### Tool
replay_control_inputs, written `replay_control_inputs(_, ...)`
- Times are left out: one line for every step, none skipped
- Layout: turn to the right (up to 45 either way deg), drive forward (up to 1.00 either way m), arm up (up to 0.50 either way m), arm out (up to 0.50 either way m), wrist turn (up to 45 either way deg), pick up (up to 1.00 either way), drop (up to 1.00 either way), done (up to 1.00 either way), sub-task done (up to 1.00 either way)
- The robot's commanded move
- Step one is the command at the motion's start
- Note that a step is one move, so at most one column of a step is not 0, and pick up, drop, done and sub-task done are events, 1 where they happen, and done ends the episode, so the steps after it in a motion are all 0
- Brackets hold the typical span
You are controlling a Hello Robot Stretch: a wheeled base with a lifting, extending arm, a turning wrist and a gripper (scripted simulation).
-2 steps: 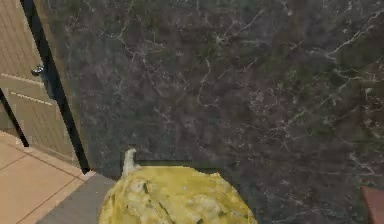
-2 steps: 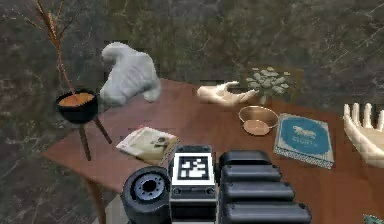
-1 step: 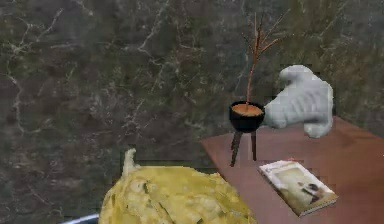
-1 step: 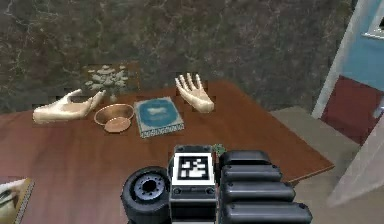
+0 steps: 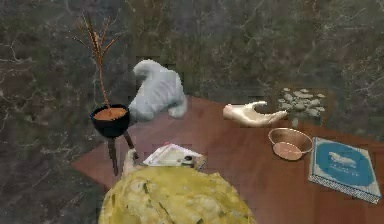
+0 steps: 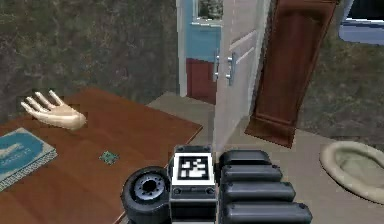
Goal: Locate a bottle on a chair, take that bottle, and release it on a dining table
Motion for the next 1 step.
replay_control_inputs(-45.0,0.00,0.00,0.00,0.0,0.00,0.00,0.00,0.00)
